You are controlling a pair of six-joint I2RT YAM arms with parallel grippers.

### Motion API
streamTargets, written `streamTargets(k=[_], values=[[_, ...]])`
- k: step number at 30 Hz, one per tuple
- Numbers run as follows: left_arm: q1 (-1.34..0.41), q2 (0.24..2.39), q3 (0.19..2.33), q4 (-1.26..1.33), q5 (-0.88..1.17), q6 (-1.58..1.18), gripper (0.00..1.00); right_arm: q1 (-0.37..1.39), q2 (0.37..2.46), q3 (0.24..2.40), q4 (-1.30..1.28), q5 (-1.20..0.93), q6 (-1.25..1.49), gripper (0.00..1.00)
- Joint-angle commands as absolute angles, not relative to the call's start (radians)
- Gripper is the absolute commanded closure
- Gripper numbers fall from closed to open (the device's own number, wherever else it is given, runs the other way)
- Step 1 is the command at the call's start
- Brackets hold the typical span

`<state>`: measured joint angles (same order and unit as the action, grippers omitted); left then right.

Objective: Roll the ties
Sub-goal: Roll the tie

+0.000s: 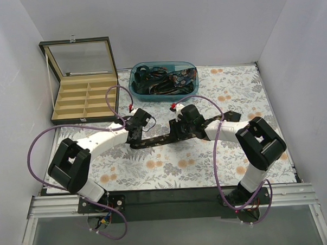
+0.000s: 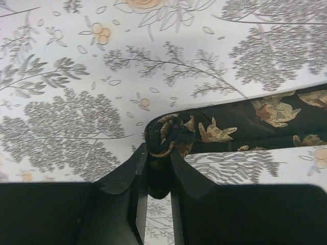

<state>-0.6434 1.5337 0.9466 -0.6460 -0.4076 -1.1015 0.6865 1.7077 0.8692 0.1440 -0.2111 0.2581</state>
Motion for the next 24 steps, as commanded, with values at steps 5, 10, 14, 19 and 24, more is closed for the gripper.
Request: streamTargets(k=[5, 10, 14, 19, 24], values=[[-0.64, 1.601, 1.034, -0.796, -0.61, -1.055, 0.94, 0.683, 1.649, 0.862, 0.126, -0.138, 0.23, 0.59], [-0.67, 1.661, 1.084, -0.845, -0.663, -1.095, 0.93, 0.681, 1.64, 0.857, 0.124, -0.124, 0.229, 0.59], [-0.701, 1.724, 1.123, -0.888, -0.704, -1.15, 0.93, 0.681, 1.64, 0.856, 0.124, -0.123, 0.23, 0.59], [-0.742, 1.807, 1.186, -0.963, -0.776, -1.233, 0.93, 0.68, 1.641, 0.853, 0.124, -0.124, 0.232, 0.6], [-0.784, 1.87, 1.246, -1.002, -0.792, -1.273, 0.88, 0.677, 1.643, 0.851, 0.126, -0.133, 0.239, 0.6]])
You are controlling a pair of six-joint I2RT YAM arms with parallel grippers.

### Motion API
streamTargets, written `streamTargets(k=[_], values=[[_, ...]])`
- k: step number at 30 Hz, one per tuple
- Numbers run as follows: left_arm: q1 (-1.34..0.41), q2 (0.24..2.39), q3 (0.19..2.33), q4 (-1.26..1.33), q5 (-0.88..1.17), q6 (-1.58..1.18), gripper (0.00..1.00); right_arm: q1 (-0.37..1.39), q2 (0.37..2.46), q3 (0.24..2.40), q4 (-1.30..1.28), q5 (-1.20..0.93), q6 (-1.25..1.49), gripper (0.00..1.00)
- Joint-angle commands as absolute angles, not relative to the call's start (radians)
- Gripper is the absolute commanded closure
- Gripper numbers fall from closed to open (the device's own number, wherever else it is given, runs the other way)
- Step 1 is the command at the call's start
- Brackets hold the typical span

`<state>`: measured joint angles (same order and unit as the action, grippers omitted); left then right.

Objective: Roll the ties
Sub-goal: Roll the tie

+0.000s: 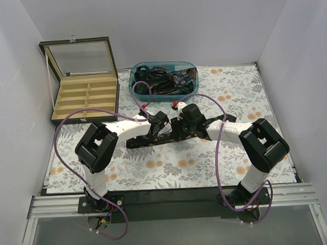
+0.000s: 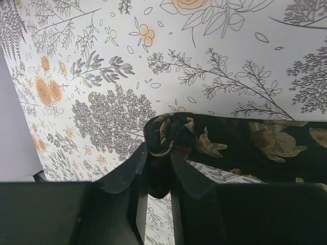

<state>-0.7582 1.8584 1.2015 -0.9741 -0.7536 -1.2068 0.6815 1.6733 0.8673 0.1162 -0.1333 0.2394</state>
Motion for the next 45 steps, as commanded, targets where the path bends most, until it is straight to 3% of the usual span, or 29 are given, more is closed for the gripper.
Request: streamTargets(k=[1, 14, 45], values=[[-0.788, 1.882, 1.261, -1.002, -0.788, -1.279, 0.85, 0.676, 1.64, 0.85, 0.127, -0.135, 0.239, 0.6], [-0.813, 1.925, 1.316, -1.002, -0.706, -1.305, 0.56, 0.667, 1.646, 0.845, 0.13, -0.166, 0.253, 0.6], [-0.767, 1.74, 1.104, -0.71, -0.529, -1.327, 0.59, 0.658, 1.643, 0.819, 0.186, -0.258, 0.31, 0.6]])
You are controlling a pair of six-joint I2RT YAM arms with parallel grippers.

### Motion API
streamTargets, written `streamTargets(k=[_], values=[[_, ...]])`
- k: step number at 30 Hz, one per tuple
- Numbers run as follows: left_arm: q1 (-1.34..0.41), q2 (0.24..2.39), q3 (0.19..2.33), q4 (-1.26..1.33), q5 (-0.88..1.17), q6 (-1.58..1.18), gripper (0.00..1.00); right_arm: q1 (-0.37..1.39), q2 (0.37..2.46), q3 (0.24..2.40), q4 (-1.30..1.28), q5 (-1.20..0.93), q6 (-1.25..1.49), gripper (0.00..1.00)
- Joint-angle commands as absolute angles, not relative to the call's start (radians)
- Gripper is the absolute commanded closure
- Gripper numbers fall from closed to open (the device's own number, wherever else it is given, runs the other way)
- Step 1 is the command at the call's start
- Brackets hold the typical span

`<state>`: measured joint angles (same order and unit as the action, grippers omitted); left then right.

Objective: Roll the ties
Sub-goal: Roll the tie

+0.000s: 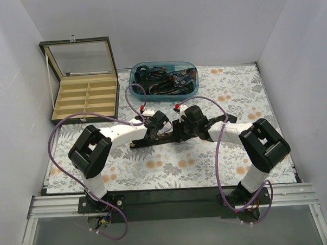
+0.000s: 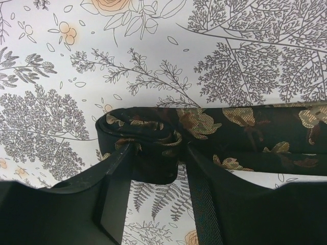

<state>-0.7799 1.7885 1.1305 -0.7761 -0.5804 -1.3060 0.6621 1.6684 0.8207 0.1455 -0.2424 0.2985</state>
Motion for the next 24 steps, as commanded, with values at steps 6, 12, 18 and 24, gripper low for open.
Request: streamTargets(k=[6, 12, 18, 24], values=[[-0.765, 1.675, 1.086, -0.666, -0.486, -1.327, 0.57, 0.658, 1.629, 0.819, 0.187, -0.265, 0.311, 0.6], [-0.758, 1.628, 1.104, -0.676, -0.486, -1.324, 0.56, 0.658, 1.621, 0.822, 0.187, -0.268, 0.313, 0.6], [-0.749, 1.615, 1.108, -0.687, -0.489, -1.325, 0.55, 0.657, 1.614, 0.824, 0.187, -0.272, 0.31, 0.6], [-0.742, 1.588, 1.106, -0.686, -0.492, -1.333, 0.55, 0.658, 1.606, 0.828, 0.187, -0.288, 0.31, 0.6]])
